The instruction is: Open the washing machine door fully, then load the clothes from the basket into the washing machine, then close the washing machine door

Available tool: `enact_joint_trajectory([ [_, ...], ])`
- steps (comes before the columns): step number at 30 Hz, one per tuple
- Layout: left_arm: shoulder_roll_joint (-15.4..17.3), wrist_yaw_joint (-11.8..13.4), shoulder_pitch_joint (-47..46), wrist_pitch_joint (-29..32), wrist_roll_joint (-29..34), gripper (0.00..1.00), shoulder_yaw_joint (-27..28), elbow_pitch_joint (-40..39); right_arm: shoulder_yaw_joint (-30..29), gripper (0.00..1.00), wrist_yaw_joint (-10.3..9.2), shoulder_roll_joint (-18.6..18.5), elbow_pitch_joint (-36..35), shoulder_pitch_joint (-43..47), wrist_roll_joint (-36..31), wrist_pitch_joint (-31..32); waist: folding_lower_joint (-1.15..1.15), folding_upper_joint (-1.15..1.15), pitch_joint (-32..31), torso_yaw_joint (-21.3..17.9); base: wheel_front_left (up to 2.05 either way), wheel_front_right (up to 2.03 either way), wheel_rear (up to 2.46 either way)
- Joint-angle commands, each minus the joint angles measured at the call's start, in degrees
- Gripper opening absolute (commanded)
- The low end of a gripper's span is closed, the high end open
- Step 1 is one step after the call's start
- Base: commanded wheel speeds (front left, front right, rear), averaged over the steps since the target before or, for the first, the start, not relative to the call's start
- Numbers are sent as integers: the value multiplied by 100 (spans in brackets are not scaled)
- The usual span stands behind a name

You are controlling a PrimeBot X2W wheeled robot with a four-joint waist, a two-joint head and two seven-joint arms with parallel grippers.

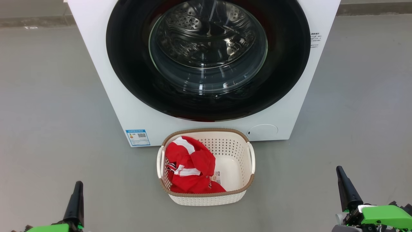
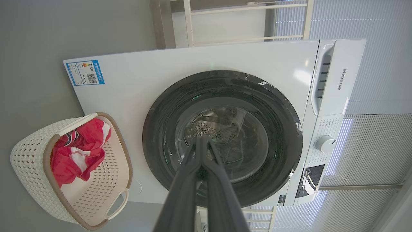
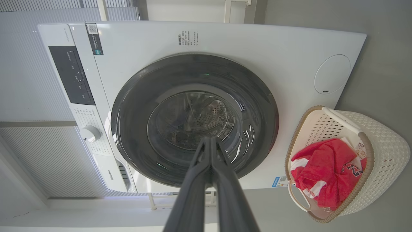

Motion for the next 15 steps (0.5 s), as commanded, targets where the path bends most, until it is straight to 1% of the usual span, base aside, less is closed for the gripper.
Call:
enact_joint_trajectory([
  [1,92,-24,-224,17,19,0,180,-112,139,0,-5,-47,-142,-235,-17,42,0,0,0,0,0,0,0],
  [15,92,-24,-224,17,19,0,180,-112,139,0,-5,-47,-142,-235,-17,42,0,0,0,0,0,0,0],
])
